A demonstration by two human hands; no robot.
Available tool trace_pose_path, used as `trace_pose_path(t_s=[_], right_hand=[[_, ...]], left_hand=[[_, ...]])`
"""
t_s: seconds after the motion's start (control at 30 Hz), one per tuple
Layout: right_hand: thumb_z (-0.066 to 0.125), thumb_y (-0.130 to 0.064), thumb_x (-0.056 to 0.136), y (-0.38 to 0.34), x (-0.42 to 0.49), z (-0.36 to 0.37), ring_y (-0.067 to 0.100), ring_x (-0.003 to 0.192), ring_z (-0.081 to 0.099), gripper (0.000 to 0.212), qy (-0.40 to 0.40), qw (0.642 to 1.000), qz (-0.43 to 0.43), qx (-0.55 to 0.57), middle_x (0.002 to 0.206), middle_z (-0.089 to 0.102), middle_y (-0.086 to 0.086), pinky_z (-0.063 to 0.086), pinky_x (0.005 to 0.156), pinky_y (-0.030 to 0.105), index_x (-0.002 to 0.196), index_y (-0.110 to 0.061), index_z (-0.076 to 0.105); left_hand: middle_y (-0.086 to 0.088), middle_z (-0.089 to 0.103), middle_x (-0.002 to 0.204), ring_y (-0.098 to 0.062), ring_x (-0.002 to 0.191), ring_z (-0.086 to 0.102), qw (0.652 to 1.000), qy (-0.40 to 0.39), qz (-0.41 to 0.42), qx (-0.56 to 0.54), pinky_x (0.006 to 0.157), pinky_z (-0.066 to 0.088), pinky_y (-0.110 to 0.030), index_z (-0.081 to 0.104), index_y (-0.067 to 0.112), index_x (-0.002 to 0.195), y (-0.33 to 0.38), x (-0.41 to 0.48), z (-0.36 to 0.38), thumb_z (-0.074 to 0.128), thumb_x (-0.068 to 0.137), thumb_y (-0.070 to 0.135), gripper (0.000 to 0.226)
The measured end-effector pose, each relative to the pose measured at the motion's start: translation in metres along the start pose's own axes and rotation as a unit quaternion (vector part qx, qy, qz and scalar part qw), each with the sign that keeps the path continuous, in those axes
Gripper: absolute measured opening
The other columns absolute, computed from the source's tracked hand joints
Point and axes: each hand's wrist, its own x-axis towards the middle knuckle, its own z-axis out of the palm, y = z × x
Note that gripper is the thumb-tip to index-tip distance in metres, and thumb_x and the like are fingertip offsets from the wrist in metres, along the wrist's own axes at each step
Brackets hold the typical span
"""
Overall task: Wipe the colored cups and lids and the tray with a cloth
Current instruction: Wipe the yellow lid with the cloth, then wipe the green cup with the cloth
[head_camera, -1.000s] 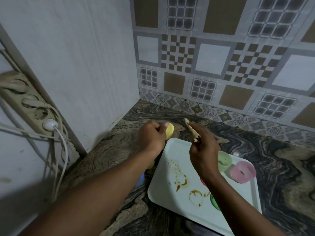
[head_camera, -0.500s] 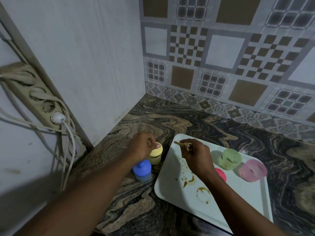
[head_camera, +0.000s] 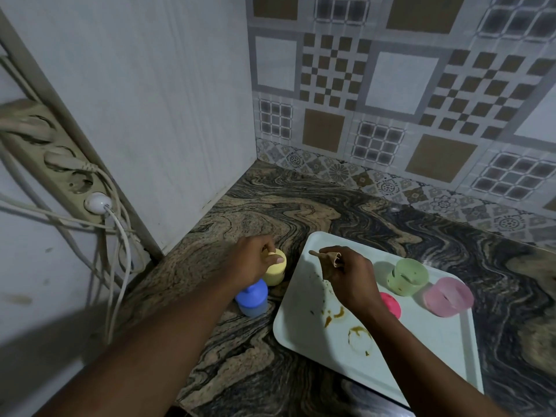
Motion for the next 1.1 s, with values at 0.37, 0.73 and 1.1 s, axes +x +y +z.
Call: trace_pose_path(t_s=[0.37,0.73,1.1], right_hand=[[0.042,0.012,0.091,-0.007,-0.003,-0.009,0.038,0.085,0.075,0.038,-0.043,0.922,0.244,0.298,0.094,0.076,0.024,0.061,0.076,0.057,0.102,-0.002,0.075],[0.035,0.004,0.097,0.031,0.011,-0.127,0.047,0.094,0.066,0.034,0.101,0.862,0.330,0.371,0.104,0.068,0.034,0.055,0.084,0.056,0.115,0.013,0.062],[0.042,0.009,0.079,0.078,-0.016,-0.181,0.024,0.041,0.058,0.022,0.254,0.812,0.363,0.381,0.052,0.062,0.014,0.044,0.047,0.029,0.072,0.001,0.062]], left_hand=[[-0.004,0.067,0.101,-0.026,0.093,0.063,0.997,-0.038,0.012,0.071,0.077,0.053,-0.039,0.059,0.020,0.096,0.002,0.004,0.000,0.077,0.084,0.029,0.024],[0.005,0.053,0.120,-0.019,0.118,0.048,0.979,-0.069,0.155,0.111,0.088,0.041,-0.033,0.057,0.027,0.114,0.102,0.032,0.048,0.067,0.090,0.038,0.029],[-0.004,0.057,0.132,-0.030,0.122,0.055,0.898,-0.229,0.272,0.259,0.095,0.050,-0.042,0.063,0.022,0.128,0.185,0.035,0.151,0.060,0.092,0.028,0.037]])
